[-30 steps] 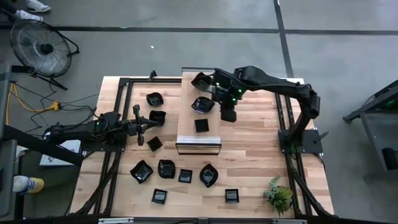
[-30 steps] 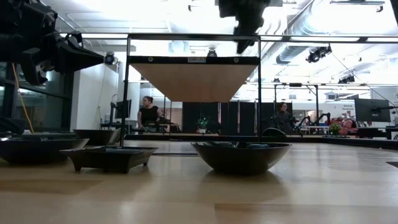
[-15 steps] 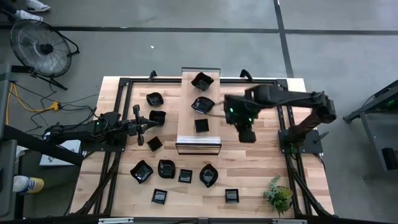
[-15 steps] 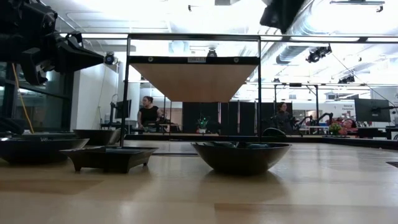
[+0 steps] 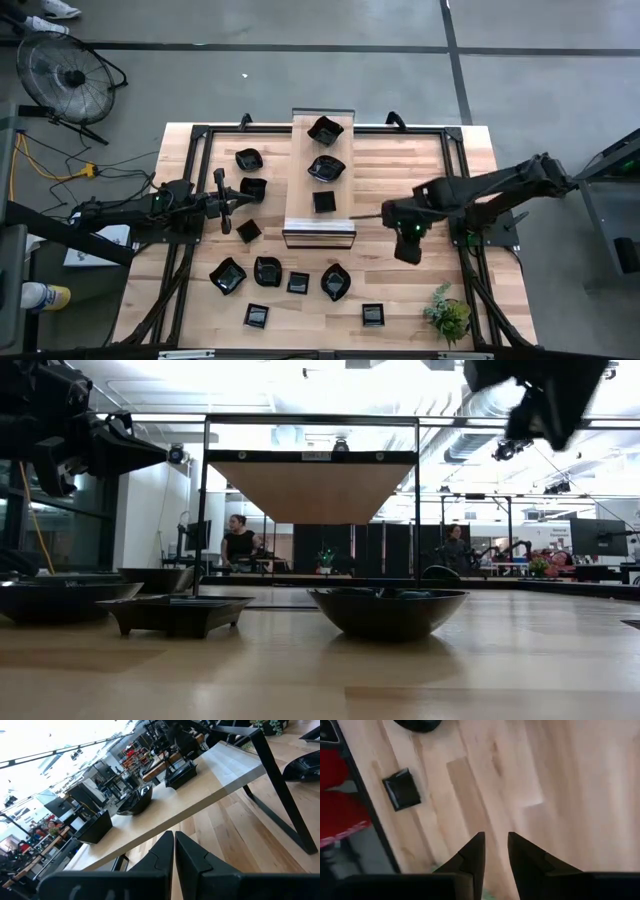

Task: Pick & Place Mini shaped plates
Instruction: Stack the square-shaped plate on top of the square-shaped plate on the shelf

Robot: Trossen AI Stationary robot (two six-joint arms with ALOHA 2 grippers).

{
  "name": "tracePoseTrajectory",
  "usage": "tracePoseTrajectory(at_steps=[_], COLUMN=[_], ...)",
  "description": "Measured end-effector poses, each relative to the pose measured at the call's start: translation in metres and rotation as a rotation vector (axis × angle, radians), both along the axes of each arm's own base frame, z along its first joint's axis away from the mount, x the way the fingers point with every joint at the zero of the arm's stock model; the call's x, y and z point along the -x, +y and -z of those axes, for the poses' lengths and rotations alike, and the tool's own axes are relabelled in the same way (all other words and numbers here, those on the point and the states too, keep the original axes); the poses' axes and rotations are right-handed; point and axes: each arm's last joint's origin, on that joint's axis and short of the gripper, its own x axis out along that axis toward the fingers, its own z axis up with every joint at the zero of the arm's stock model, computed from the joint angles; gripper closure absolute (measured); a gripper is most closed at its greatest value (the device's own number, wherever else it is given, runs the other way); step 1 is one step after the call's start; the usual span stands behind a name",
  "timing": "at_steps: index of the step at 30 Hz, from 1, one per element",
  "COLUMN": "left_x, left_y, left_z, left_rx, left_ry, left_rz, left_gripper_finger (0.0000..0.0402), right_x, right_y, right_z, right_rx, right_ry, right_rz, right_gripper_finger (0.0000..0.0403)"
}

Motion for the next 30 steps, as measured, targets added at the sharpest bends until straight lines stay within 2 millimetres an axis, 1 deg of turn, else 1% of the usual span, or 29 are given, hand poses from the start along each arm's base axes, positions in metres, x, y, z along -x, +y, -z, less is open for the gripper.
tracePoseTrajectory(at_steps=[3, 5, 10, 14, 18, 20, 25, 30], left_x=[0.0, 0.0, 0.0, 0.0, 0.0, 0.0, 0.0, 0.0], left_y=[0.0, 0.0, 0.0, 0.0, 0.0, 0.0, 0.0, 0.0], left_z=[0.0, 0.0, 0.0, 0.0, 0.0, 0.0, 0.0, 0.0], left_rx=[0.0, 0.0, 0.0, 0.0, 0.0, 0.0, 0.0, 0.0], left_ry=[0.0, 0.0, -0.001, 0.0, 0.0, 0.0, 0.0, 0.0], left_rz=[0.0, 0.0, 0.0, 0.0, 0.0, 0.0, 0.0, 0.0], left_gripper_finger=[0.0389, 0.0389, 0.0389, 0.0389, 0.0389, 0.0389, 0.0389, 0.0389], right_x=[0.0, 0.0, 0.001, 0.001, -0.002, -0.006, -0.018, -0.028], right_y=[0.015, 0.024, 0.045, 0.06, 0.079, 0.088, 0.106, 0.12], right_z=[0.018, 0.029, 0.052, 0.071, 0.088, 0.093, 0.097, 0.107], right_rx=[-0.09, -0.162, -0.343, -0.424, -0.438, -0.445, -0.426, -0.403], right_ry=[0.003, 0.015, 0.1, 0.189, 0.29, 0.325, 0.323, 0.339], right_rz=[0.022, 0.075, 0.372, 0.581, 0.687, 0.718, 0.785, 0.827], right_gripper_finger=[0.0325, 0.0325, 0.0325, 0.0325, 0.0325, 0.0325, 0.0325, 0.0325])
